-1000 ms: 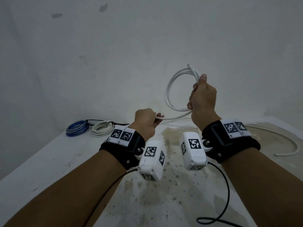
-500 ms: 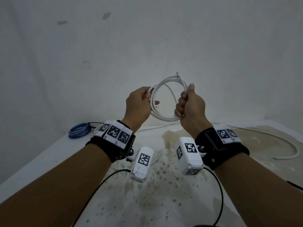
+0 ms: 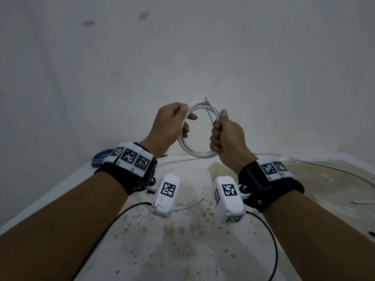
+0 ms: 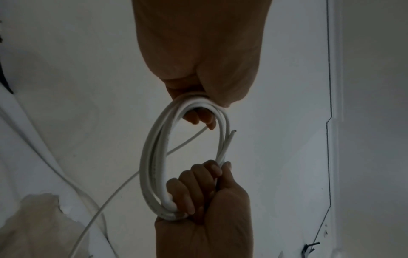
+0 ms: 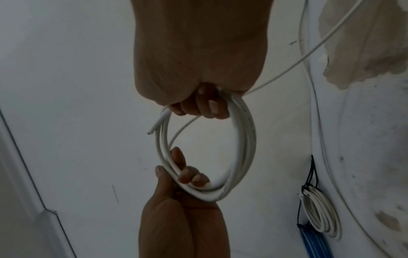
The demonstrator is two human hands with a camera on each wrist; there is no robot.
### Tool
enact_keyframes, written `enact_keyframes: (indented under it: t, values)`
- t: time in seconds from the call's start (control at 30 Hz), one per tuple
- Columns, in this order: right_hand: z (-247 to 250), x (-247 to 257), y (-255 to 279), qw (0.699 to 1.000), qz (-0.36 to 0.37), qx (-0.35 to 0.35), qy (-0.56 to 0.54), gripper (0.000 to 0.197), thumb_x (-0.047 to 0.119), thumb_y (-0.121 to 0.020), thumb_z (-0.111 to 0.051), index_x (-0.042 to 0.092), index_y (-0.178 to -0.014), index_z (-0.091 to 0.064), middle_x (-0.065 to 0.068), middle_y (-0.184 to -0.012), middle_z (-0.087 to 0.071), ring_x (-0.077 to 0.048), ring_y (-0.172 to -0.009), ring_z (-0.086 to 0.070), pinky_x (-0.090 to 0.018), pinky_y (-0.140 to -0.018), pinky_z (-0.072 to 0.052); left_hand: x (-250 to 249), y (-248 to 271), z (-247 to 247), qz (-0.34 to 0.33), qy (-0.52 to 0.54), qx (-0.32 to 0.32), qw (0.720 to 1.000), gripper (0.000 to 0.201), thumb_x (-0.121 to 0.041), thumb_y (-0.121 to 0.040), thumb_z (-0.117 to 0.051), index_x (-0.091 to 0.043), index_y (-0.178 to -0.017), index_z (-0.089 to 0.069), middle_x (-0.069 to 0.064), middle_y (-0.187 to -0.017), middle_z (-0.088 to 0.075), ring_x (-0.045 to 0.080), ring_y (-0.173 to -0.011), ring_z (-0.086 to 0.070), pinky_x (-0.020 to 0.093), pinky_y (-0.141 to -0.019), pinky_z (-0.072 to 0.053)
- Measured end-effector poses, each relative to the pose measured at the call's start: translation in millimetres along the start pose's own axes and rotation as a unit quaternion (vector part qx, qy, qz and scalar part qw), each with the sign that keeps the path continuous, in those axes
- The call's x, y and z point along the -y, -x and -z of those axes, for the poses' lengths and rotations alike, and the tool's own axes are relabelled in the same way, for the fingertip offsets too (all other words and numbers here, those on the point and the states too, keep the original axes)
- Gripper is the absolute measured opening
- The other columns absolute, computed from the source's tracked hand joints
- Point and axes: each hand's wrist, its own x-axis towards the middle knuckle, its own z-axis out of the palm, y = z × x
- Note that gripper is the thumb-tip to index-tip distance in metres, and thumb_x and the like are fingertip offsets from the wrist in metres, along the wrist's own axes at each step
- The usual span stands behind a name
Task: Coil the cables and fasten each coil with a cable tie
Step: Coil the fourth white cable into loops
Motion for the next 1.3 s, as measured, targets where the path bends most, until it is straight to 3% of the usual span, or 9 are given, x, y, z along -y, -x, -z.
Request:
enact_keyframes:
  t: [0.17,0.3,0.53,0.7,0.83,0.97,1.1,1.23,1.3]
  values:
    - [-2.1,-4.9,-3.6,0.996,0.013,0.048,0.074,0.047,0.045,-0.104,-0.039,0.017,-0.066,-0.043,0.005,-0.049,-0.029,-0.012,-0.041,-0.022,-0.023,-0.041,-0.023,-1.9,-4.5,16.9,0.002,-0.022,0.083,0.996,0.030,-0.013,-0.105,-0.036,-0.008,-0.104,-0.066,-0.004,-0.081,-0.071,0.011,-0.052,-0.052,0.027,-0.050,-0.047]
    - [-6.9,-13.4,-5.9,0.987,0.046,0.075,0.133,0.047,0.044,-0.103,-0.041,0.016,-0.065,-0.046,0.005,-0.047,-0.033,-0.012,-0.038,-0.026,-0.022,-0.041,-0.025,-6.8,-9.0,20.1,-0.005,-0.089,0.132,0.987,0.040,-0.033,-0.104,-0.043,-0.007,-0.079,-0.060,-0.004,-0.054,-0.049,0.010,-0.045,-0.039,0.027,-0.046,-0.039]
    - [-13.6,-14.2,-9.2,0.956,0.095,0.075,0.268,0.053,0.048,-0.102,-0.040,0.012,-0.069,-0.058,0.002,-0.053,-0.049,-0.014,-0.044,-0.046,-0.029,-0.047,-0.043,10.9,-16.7,14.1,-0.062,-0.157,0.071,0.983,0.037,-0.041,-0.097,-0.054,-0.012,-0.083,-0.072,0.012,-0.062,-0.051,0.013,-0.059,-0.044,0.031,-0.061,-0.039]
    - [-1.1,-1.6,-18.4,0.847,0.250,-0.172,0.437,0.029,0.041,-0.100,-0.045,0.016,-0.090,-0.058,0.001,-0.083,-0.068,-0.023,-0.081,-0.063,-0.031,-0.070,-0.039,17.4,-17.9,14.6,-0.065,-0.181,0.010,0.981,0.047,-0.043,-0.098,-0.053,-0.003,-0.078,-0.068,0.017,-0.066,-0.057,0.010,-0.054,-0.043,0.025,-0.057,-0.037]
    - [5.8,12.3,-36.3,0.795,0.208,-0.088,0.563,0.028,0.044,-0.099,-0.046,0.027,-0.107,-0.067,-0.004,-0.118,-0.056,-0.027,-0.114,-0.049,-0.041,-0.094,-0.036,16.2,-18.7,19.4,-0.081,-0.174,-0.016,0.981,0.046,-0.039,-0.098,-0.054,-0.002,-0.075,-0.067,0.026,-0.069,-0.057,0.010,-0.052,-0.039,0.027,-0.056,-0.034]
    - [3.7,19.1,-37.9,0.883,0.200,0.028,0.423,0.030,0.034,-0.098,-0.053,0.021,-0.073,-0.062,0.004,-0.074,-0.068,-0.016,-0.077,-0.064,-0.034,-0.075,-0.050,8.1,-19.9,22.6,-0.102,-0.114,-0.073,0.986,0.042,-0.035,-0.098,-0.055,-0.002,-0.074,-0.066,0.019,-0.063,-0.051,0.013,-0.058,-0.042,0.030,-0.059,-0.035]
    - [-2.9,19.4,-29.4,0.959,0.155,0.055,0.229,0.031,0.036,-0.097,-0.059,0.013,-0.076,-0.061,0.002,-0.063,-0.057,-0.010,-0.055,-0.053,-0.028,-0.057,-0.050,6.7,-22.7,19.0,-0.059,-0.016,-0.111,0.992,0.042,-0.035,-0.096,-0.057,-0.004,-0.068,-0.063,0.003,-0.057,-0.045,0.014,-0.052,-0.037,0.028,-0.054,-0.032]
    - [-8.3,26.1,-22.4,0.964,0.033,0.138,0.224,0.052,0.051,-0.102,-0.039,0.011,-0.095,-0.072,-0.002,-0.090,-0.072,-0.020,-0.077,-0.068,-0.039,-0.075,-0.057,9.5,-22.9,19.9,-0.042,0.058,-0.126,0.989,0.037,-0.038,-0.094,-0.056,-0.017,-0.063,-0.056,-0.009,-0.050,-0.037,0.013,-0.046,-0.028,0.027,-0.051,-0.025]
    - [-9.3,28.6,-17.2,0.969,-0.039,0.215,0.118,0.052,0.047,-0.103,-0.037,0.006,-0.089,-0.066,-0.012,-0.084,-0.071,-0.030,-0.071,-0.067,-0.049,-0.083,-0.056,11.3,-22.8,20.9,-0.064,0.030,-0.156,0.985,0.039,-0.038,-0.095,-0.055,-0.014,-0.066,-0.059,-0.009,-0.052,-0.042,0.013,-0.049,-0.033,0.028,-0.051,-0.029]
